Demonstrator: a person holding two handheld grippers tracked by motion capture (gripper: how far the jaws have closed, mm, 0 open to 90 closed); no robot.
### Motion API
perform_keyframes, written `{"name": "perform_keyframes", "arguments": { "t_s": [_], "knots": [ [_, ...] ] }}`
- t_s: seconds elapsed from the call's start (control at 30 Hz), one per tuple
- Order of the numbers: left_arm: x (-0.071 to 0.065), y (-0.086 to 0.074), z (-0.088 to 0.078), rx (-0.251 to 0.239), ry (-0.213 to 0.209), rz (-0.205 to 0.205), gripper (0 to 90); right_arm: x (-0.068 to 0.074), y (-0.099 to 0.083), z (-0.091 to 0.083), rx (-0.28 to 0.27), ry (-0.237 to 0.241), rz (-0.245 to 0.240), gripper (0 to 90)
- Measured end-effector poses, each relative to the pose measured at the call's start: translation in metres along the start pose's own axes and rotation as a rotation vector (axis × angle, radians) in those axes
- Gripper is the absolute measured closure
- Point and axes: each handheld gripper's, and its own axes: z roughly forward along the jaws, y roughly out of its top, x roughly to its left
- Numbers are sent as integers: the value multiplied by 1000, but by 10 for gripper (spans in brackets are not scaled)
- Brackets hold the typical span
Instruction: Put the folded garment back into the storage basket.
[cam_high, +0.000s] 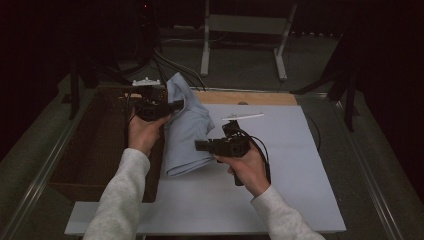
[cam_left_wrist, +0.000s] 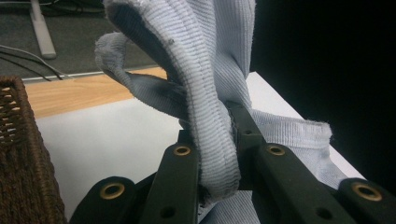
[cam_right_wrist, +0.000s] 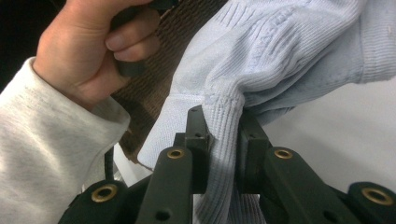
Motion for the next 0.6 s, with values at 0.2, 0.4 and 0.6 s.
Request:
{"name": "perform_keyframes", "arguments": {
  "t_s": [0.2, 0.4, 0.6],
  "knots": [
    [0, 3, -1, 2, 6, 6, 834, 2, 3, 3, -2, 0, 0, 789],
    [3, 6, -3, -1, 13, 5, 834, 3, 8, 7, -5, -1, -1, 788],
    [5, 7, -4, -3, 16, 3, 834, 5, 12, 10, -10, 2, 0, 789]
  ]
}}
